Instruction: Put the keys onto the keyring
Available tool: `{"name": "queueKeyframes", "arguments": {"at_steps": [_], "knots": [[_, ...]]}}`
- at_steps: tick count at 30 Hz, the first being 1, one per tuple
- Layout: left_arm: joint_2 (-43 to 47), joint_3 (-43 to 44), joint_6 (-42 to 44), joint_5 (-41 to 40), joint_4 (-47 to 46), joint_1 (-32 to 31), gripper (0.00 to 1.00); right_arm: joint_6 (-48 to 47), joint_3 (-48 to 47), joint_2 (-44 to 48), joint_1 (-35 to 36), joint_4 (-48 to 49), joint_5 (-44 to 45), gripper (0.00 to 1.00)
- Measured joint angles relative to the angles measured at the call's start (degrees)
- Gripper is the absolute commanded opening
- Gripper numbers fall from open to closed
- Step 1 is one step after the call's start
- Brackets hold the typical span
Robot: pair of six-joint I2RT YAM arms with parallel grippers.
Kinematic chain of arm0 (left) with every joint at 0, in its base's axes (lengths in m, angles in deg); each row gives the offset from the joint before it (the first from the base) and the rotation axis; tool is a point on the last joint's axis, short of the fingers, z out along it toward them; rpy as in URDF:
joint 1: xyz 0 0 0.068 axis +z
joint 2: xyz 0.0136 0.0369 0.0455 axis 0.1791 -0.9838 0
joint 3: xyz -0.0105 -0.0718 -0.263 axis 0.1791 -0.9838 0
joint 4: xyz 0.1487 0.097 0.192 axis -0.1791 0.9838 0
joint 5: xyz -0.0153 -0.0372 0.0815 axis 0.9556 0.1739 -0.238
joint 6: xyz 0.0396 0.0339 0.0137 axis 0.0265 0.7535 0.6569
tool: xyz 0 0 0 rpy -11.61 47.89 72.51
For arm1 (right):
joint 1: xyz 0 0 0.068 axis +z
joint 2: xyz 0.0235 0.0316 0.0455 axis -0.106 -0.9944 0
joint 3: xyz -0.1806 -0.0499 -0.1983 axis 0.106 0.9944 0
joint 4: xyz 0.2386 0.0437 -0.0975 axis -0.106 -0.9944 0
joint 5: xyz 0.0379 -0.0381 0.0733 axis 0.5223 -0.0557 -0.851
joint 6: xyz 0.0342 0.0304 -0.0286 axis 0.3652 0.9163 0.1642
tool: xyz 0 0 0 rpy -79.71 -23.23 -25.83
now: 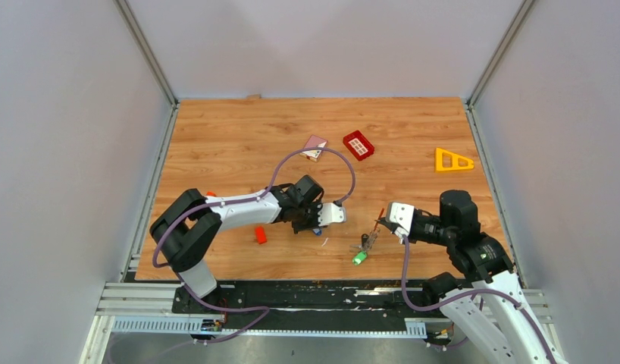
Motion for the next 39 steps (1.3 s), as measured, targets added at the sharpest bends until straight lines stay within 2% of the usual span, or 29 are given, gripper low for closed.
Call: {"name": "queueKeyframes", "arguments": {"at_steps": [12, 17, 25, 39], "knots": [[-0.52, 1.29, 0.15, -0.46, 0.76, 0.0, 0.12, 0.02, 0.0, 0.0, 0.0, 0.0, 0.0, 0.0], [-0.52, 1.31, 0.17, -0.52, 1.03, 0.0, 0.1, 0.0, 0.0, -0.04, 0.0, 0.0, -0.02, 0.0], [-0.52, 1.51, 0.04, -0.72, 1.07, 0.0, 0.34, 0.02, 0.0, -0.42, 0.0, 0.0, -0.02, 0.0], [-0.72, 2.19, -0.52, -0.57, 0.24, 0.0, 0.45, 0.0, 0.0, -0.42, 0.0, 0.0, 0.0, 0.0]]}}
